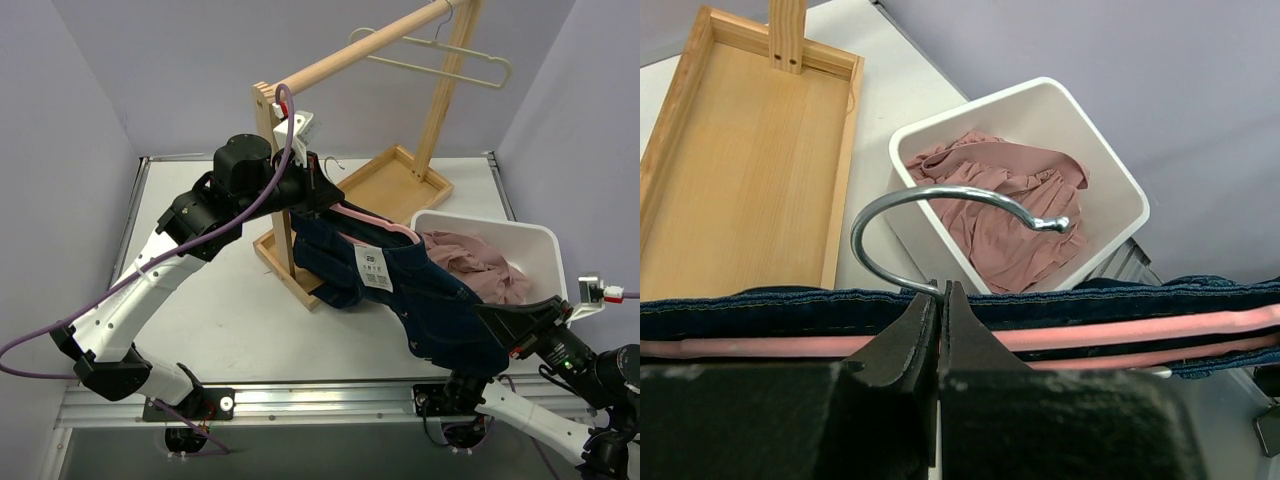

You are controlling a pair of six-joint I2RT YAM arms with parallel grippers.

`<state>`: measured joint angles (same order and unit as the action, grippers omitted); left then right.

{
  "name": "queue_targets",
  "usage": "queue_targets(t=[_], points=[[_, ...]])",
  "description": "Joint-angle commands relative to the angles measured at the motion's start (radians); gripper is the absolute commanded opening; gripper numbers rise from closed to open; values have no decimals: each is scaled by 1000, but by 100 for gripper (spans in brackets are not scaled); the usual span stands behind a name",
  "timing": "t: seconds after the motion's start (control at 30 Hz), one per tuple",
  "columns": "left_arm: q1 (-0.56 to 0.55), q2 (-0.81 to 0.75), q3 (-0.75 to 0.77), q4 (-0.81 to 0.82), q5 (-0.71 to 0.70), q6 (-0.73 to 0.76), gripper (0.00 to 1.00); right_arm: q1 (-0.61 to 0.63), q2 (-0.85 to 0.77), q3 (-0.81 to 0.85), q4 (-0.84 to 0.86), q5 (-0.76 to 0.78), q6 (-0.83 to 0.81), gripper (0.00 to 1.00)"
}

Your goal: Remove the skirt from the hanger

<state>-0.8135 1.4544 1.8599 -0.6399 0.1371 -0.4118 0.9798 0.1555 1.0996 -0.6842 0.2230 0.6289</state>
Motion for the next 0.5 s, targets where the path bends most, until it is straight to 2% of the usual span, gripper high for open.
queue_targets(t=[0.0,0.47], points=[[65,-31,59,66,-137,41,2,-16,-30,6,-11,35,3,0],[65,-49,53,78,-34,-27,2,-16,67,-119,112,-11,8,0]])
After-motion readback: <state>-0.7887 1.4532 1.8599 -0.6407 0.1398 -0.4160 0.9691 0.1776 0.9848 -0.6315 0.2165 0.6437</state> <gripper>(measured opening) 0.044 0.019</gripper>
